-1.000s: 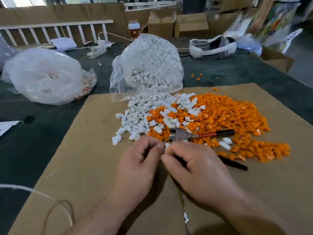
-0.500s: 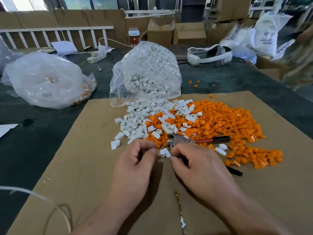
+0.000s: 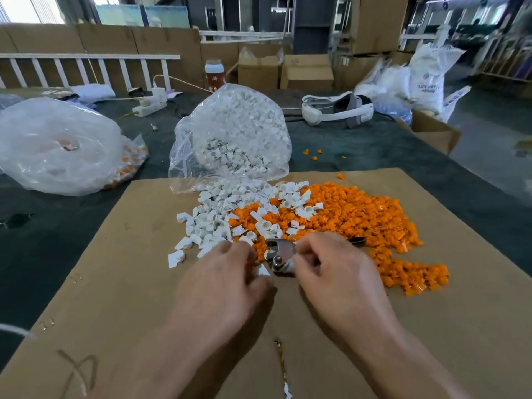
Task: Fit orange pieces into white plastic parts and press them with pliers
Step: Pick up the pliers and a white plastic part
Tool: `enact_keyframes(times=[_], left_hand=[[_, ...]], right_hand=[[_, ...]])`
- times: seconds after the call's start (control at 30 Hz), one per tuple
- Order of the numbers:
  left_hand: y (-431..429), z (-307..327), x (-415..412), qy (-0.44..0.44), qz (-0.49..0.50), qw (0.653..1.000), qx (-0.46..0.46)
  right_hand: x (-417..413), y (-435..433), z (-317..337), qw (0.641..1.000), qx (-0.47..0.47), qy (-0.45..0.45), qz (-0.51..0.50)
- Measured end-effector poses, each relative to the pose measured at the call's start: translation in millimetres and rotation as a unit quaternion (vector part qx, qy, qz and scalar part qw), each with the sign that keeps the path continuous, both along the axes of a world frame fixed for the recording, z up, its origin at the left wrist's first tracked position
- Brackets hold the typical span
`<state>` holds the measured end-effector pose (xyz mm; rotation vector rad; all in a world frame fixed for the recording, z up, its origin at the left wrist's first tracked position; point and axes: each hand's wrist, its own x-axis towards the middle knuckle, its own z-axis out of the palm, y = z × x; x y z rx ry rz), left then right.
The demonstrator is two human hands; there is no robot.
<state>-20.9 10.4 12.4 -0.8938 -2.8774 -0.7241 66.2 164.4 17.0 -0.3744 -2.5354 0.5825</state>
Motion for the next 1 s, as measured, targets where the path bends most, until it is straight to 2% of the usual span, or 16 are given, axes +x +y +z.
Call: enact_keyframes(times=[0.1, 0.23, 0.4, 0.47, 0.63, 0.73, 0.87, 1.0], left_hand=[[7.8, -13.7, 8.0, 0.063, 0.03, 0.998, -0.001], [7.5, -19.2, 5.0, 0.084, 0.022, 0.996, -0.008], [5.2, -20.5, 3.5, 0.084, 0.008, 0.996, 0.007], [4.3, -21.0, 2.4, 0.079, 0.006, 0.997, 0.023], [3.9, -21.3, 1.4, 0.066, 0.007, 0.997, 0.044], [2.7, -21.3, 0.6, 0.056, 0.005, 0.997, 0.059], [3.1, -21.9, -0.4, 0.048, 0.004, 0.996, 0.069], [4.4, -23.3, -0.8, 0.053, 0.004, 0.996, 0.071]], right_hand=[[2.6, 25.8, 8.3, 0.993, -0.002, 0.032, -0.117], [4.6, 51.6, 15.0, 0.976, 0.01, -0.012, -0.219], [6.7, 44.2, 17.0, 0.966, 0.066, -0.106, -0.225], [9.3, 42.9, 20.3, 0.961, 0.077, -0.118, -0.239], [22.8, 62.5, 29.0, 0.942, 0.065, -0.096, -0.315], [32.2, 84.7, 26.4, 0.922, 0.004, -0.16, -0.354], [49.7, 96.3, 4.4, 0.899, -0.044, -0.277, -0.338], [46.2, 84.1, -8.0, 0.908, -0.001, -0.293, -0.299]])
